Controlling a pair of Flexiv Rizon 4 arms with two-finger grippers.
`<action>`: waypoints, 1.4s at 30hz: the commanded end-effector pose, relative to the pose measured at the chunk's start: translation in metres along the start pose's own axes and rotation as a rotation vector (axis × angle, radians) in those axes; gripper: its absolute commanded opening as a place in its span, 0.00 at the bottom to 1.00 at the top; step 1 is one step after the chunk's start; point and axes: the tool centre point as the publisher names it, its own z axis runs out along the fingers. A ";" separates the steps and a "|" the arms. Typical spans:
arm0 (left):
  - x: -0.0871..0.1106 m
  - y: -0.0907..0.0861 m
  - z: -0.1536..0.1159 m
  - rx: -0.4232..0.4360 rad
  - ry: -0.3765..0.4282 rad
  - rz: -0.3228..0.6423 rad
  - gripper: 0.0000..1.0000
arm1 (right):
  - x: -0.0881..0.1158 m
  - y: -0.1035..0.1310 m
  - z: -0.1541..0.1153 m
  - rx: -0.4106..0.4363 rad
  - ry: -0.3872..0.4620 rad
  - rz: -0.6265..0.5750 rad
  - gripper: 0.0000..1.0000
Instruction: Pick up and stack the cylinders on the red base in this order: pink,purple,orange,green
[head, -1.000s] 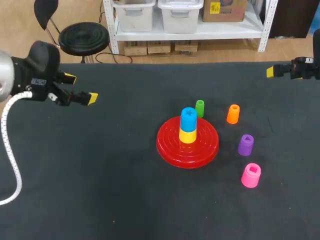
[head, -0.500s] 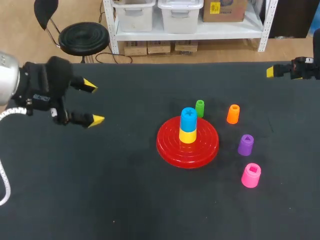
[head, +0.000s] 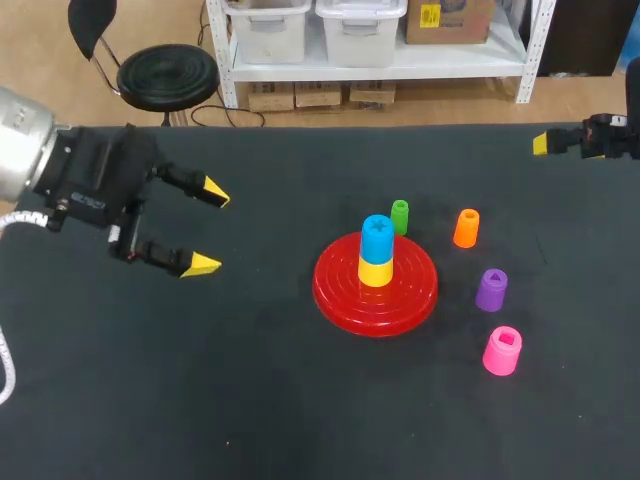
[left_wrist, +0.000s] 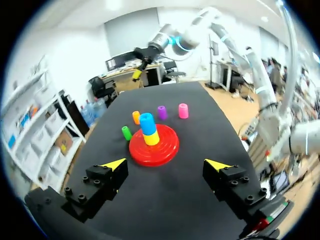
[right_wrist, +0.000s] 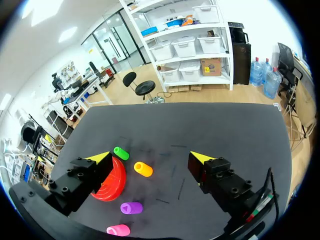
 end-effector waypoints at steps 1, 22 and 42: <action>0.004 0.009 0.021 0.005 0.014 -0.103 1.00 | 0.000 0.000 0.000 0.001 0.000 0.000 1.00; 0.013 -0.010 0.039 0.104 0.024 -0.055 1.00 | 0.000 0.000 0.000 0.001 0.000 0.000 1.00; 0.011 0.006 0.045 0.093 0.037 -0.059 1.00 | 0.000 0.000 0.000 0.001 0.000 0.000 1.00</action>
